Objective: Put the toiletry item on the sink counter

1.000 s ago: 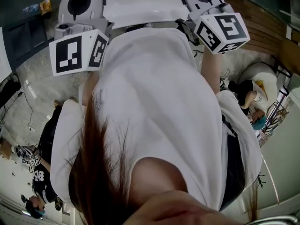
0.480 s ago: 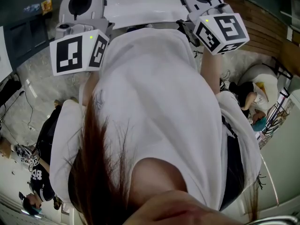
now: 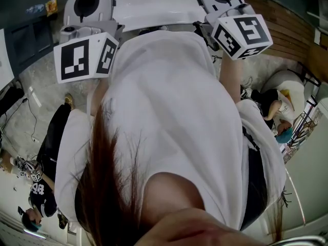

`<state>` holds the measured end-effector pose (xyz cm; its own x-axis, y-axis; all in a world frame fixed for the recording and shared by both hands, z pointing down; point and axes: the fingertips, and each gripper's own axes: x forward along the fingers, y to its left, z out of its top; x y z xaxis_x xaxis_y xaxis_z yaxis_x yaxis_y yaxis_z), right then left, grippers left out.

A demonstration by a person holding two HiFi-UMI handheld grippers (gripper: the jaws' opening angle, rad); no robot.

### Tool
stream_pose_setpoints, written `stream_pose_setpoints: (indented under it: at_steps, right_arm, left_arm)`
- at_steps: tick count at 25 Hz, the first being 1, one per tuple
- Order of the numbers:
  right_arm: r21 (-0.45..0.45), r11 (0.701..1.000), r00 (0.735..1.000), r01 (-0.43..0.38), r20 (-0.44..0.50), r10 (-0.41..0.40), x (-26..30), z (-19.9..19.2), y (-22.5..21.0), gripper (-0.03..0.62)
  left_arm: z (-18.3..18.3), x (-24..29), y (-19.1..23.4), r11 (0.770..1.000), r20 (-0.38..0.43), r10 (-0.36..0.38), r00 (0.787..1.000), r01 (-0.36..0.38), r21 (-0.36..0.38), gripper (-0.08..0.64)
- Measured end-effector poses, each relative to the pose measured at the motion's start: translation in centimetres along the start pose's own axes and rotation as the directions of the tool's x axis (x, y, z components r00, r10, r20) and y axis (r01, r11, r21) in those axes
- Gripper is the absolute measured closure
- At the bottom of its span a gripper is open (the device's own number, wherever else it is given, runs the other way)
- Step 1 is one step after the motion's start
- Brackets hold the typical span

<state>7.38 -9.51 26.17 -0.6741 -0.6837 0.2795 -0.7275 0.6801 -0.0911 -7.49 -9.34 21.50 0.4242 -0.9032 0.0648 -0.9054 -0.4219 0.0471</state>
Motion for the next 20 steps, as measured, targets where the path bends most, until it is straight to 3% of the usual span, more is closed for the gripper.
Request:
stream_pose_setpoints:
  at_steps: [20]
  right_arm:
    - [0.004,1.0,1.0,0.017,0.001,-0.017,-0.56,-0.32,-0.02,0.583]
  left_arm:
    - [0.13,-0.25,0.12,1.0,0.006,0.006,1.0,-0.006,0.008,0.551]
